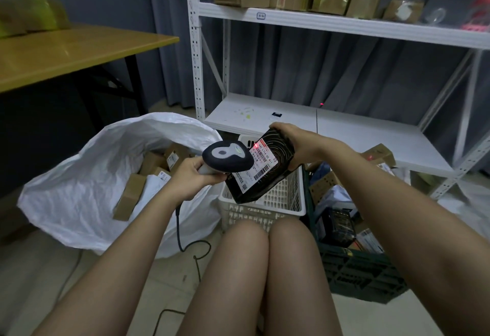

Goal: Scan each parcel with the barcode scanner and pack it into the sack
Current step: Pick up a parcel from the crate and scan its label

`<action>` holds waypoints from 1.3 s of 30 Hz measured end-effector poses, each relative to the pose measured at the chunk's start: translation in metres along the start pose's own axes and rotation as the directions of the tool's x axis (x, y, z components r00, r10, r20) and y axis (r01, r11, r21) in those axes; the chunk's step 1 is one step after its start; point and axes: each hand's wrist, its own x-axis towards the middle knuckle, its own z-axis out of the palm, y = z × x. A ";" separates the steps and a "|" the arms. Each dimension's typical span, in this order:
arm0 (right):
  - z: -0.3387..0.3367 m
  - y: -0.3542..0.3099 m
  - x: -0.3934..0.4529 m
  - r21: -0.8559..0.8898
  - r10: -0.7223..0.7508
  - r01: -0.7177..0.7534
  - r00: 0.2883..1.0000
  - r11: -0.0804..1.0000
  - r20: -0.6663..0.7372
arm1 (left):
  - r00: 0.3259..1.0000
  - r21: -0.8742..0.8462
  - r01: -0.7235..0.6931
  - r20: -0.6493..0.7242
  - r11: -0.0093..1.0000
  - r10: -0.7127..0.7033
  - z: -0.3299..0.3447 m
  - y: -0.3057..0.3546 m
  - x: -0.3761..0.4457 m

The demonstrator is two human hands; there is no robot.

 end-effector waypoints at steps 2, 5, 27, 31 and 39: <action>0.000 0.000 0.001 0.005 -0.007 0.007 1.000 1.000 0.002 | 1.000 -0.008 0.006 -0.013 1.000 -0.006 0.000 -0.002 0.002; 0.001 0.000 0.003 0.006 -0.005 0.005 1.000 1.000 0.007 | 1.000 -0.003 0.010 -0.017 1.000 -0.010 -0.001 -0.004 0.004; 0.012 -0.129 0.050 0.091 -0.157 0.162 0.986 0.983 -0.056 | 0.796 -0.264 0.059 -0.569 0.963 -0.205 -0.108 -0.059 -0.064; 0.053 -0.160 0.086 0.015 -0.152 0.155 0.980 0.988 -0.130 | 0.725 -0.278 0.078 -0.643 0.958 -0.246 -0.134 -0.085 -0.074; 0.156 -0.191 0.174 -0.003 -0.012 0.012 0.977 1.000 -0.212 | 0.627 -0.382 0.110 -0.690 0.918 -0.362 -0.161 -0.146 -0.057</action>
